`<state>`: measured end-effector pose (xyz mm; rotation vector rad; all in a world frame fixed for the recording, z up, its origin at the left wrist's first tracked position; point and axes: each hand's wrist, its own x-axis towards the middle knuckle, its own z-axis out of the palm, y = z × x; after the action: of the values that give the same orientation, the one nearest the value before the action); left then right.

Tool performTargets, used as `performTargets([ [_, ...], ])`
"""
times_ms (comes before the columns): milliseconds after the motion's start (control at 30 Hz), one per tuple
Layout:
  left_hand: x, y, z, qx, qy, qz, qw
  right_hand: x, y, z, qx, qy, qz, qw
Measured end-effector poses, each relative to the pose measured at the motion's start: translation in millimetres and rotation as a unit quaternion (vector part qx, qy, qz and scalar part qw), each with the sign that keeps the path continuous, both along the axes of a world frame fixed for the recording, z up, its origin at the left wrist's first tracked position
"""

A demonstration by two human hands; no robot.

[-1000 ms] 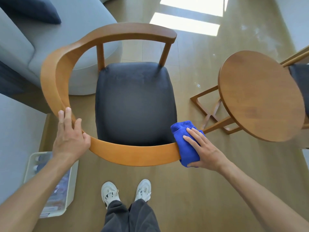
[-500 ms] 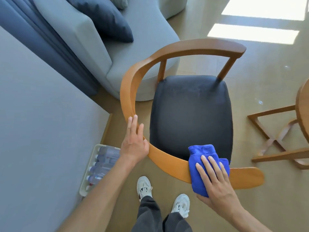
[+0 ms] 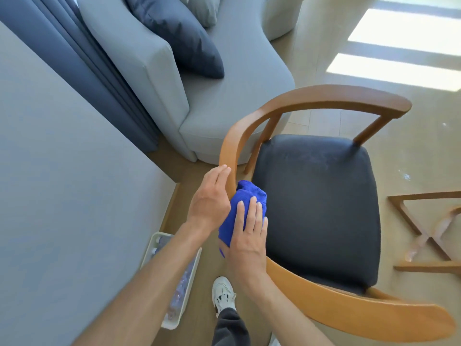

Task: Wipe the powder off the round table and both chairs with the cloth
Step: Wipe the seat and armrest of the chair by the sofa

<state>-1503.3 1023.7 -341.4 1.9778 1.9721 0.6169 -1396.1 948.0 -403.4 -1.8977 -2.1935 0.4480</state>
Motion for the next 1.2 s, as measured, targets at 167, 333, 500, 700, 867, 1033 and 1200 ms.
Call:
performTargets([
  [167, -12, 3, -5, -0.002, -0.066, -0.03, 0.997, -34, 42, 8, 0.049, 0.012, -0.061, 0.997],
  [333, -18, 1, 1, -0.04, -0.194, 0.036, 0.98, -58, 89, 30, 0.004, 0.047, -0.124, 0.991],
  [500, -16, -10, 4, 0.014, -0.112, 0.073, 0.991, -34, 90, 45, -0.082, 0.172, -0.048, 0.981],
  [700, 30, -17, 4, -0.039, 0.002, 0.121, 0.992, 41, 75, 61, -0.226, 0.406, -0.022, 0.885],
  [867, 45, -2, -7, -0.097, 0.034, 0.146, 0.984, 49, 71, 63, -0.247, 0.569, -0.115, 0.776],
  [1033, 22, 18, -13, -0.112, -0.025, 0.091, 0.989, 52, 30, 54, -0.087, 0.384, -0.113, 0.912],
  [1200, -13, 66, 6, -0.158, -0.105, 0.022, 0.982, 66, -30, 2, -0.031, 0.016, 0.136, 0.99],
])
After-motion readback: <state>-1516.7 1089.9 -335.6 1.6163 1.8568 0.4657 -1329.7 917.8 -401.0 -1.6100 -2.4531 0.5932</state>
